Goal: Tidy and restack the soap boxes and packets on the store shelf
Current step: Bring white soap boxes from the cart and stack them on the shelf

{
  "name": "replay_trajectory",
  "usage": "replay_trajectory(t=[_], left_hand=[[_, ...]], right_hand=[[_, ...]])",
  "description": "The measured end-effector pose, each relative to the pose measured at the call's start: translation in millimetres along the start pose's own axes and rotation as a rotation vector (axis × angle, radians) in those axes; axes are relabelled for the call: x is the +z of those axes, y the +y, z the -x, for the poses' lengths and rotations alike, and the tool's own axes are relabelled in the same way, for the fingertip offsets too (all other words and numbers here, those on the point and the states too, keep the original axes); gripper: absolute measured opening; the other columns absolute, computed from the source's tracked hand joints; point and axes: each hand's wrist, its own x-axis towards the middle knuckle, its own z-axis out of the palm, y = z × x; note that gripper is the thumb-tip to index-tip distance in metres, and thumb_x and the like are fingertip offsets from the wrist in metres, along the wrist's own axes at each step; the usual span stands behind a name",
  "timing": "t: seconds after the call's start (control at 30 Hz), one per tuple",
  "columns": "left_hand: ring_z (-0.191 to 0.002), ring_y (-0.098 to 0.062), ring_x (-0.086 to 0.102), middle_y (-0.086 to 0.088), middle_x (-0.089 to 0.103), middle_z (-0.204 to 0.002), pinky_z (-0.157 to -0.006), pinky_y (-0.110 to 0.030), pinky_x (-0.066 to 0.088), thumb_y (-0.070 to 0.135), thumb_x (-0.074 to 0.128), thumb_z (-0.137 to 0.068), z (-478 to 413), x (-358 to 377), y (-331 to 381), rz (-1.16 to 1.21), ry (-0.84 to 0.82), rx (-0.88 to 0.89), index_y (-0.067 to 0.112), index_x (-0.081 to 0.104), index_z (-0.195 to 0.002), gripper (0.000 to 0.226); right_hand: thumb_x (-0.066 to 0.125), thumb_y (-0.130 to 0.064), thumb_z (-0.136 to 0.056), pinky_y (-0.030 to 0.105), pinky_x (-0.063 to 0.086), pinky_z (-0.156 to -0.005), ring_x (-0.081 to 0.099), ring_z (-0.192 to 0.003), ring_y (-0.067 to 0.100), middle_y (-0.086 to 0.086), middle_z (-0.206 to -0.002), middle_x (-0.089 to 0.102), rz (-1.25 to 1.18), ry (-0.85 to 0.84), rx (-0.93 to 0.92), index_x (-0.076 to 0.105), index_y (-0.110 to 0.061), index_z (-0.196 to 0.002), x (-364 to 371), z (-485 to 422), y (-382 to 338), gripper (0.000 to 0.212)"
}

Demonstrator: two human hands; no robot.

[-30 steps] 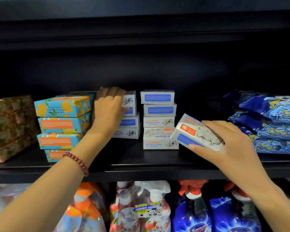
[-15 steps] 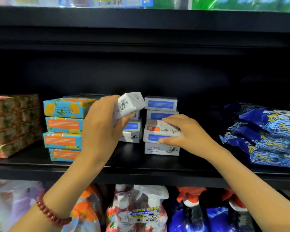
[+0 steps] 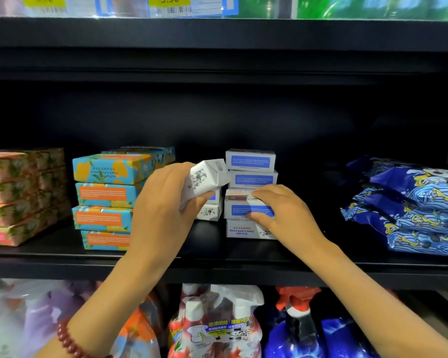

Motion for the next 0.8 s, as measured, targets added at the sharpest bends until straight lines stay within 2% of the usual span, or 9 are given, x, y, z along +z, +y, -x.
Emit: replay_trajectory(t=[0.03,0.1,0.2,0.3,0.37,0.43,0.57,0.67,0.8], left_hand=[[-0.092,-0.03,0.059,-0.014,0.064,-0.101,-0.075,-0.022,0.039,0.018,0.076,-0.076,-1,1,2,-0.012,-0.011,0.01,-0.001,0.06,-0.108,0.04],[-0.093,-0.027,0.058,-0.014,0.064,-0.101,-0.074,-0.025,0.041,0.024,0.073,-0.08,-4,3,8,-0.024,-0.024,0.055,0.001,0.06,-0.108,0.038],[-0.094,-0.019,0.052,-0.01,0.065,-0.1,-0.073,-0.026,0.041,0.029,0.07,-0.082,-12,9,18,-0.021,-0.048,0.125,0.003,0.062,-0.108,0.037],[-0.097,-0.026,0.059,-0.01,0.066,-0.103,-0.076,-0.035,0.048,0.02,0.078,-0.076,-19,22,29,0.016,-0.125,0.174,0.002,0.064,-0.108,0.039],[-0.094,-0.031,0.062,-0.011,0.068,-0.101,-0.076,-0.04,0.05,0.015,0.082,-0.071,-22,34,37,0.013,-0.178,0.213,0.0,0.065,-0.105,0.041],[-0.093,-0.033,0.064,-0.012,0.069,-0.099,-0.076,-0.041,0.05,0.015,0.084,-0.068,-24,44,42,-0.021,-0.235,0.237,-0.002,0.066,-0.105,0.044],[-0.098,-0.032,0.065,-0.012,0.07,-0.102,-0.081,-0.044,0.053,0.019,0.085,-0.067,-27,60,45,-0.059,-0.318,0.257,0.0,0.068,-0.108,0.049],[-0.101,-0.031,0.065,-0.011,0.069,-0.106,-0.085,-0.043,0.051,0.021,0.085,-0.067,-26,67,44,-0.029,-0.332,0.268,0.001,0.068,-0.11,0.051],[-0.104,-0.029,0.063,-0.009,0.069,-0.109,-0.089,-0.039,0.046,0.022,0.076,-0.078,-27,73,42,-0.008,-0.312,0.258,0.004,0.066,-0.114,0.041]], right_hand=[[0.065,-0.032,-0.085,0.018,0.033,-0.098,0.042,-0.118,0.011,-0.002,-0.127,0.054,0.012,0.021,-0.001,0.056,-0.015,-0.126,-1,3,-2,0.046],[0.066,-0.031,-0.084,0.007,0.03,-0.096,0.043,-0.118,0.008,-0.003,-0.126,0.054,-0.007,0.122,0.014,0.058,-0.014,-0.124,-6,14,-4,0.044],[0.069,-0.026,-0.082,0.001,0.031,-0.091,0.05,-0.108,-0.001,-0.011,-0.114,0.059,-0.186,0.274,0.048,0.065,-0.018,-0.112,-17,44,-2,0.031],[0.072,-0.03,-0.08,0.007,0.038,-0.089,0.055,-0.101,-0.002,-0.019,-0.104,0.06,-0.237,0.153,0.075,0.068,-0.024,-0.102,-20,75,3,0.023],[0.07,-0.041,-0.077,0.01,0.038,-0.091,0.052,-0.103,-0.004,-0.019,-0.106,0.059,-0.196,-0.022,0.107,0.067,-0.025,-0.105,-20,86,6,0.032],[0.066,-0.048,-0.077,0.007,0.034,-0.093,0.048,-0.107,-0.006,-0.021,-0.111,0.056,-0.127,-0.106,0.097,0.064,-0.028,-0.112,-18,91,10,0.04],[0.064,-0.05,-0.079,-0.004,0.024,-0.09,0.04,-0.109,-0.013,-0.024,-0.118,0.054,-0.103,-0.098,0.103,0.061,-0.032,-0.119,-17,96,11,0.044],[0.061,-0.053,-0.08,-0.006,0.022,-0.089,0.037,-0.107,-0.016,-0.025,-0.119,0.053,-0.089,-0.082,0.094,0.059,-0.034,-0.121,-15,98,11,0.045],[0.061,-0.053,-0.079,-0.007,0.021,-0.087,0.03,-0.108,-0.018,-0.023,-0.117,0.055,-0.076,-0.085,0.079,0.061,-0.032,-0.12,-15,98,11,0.046]])
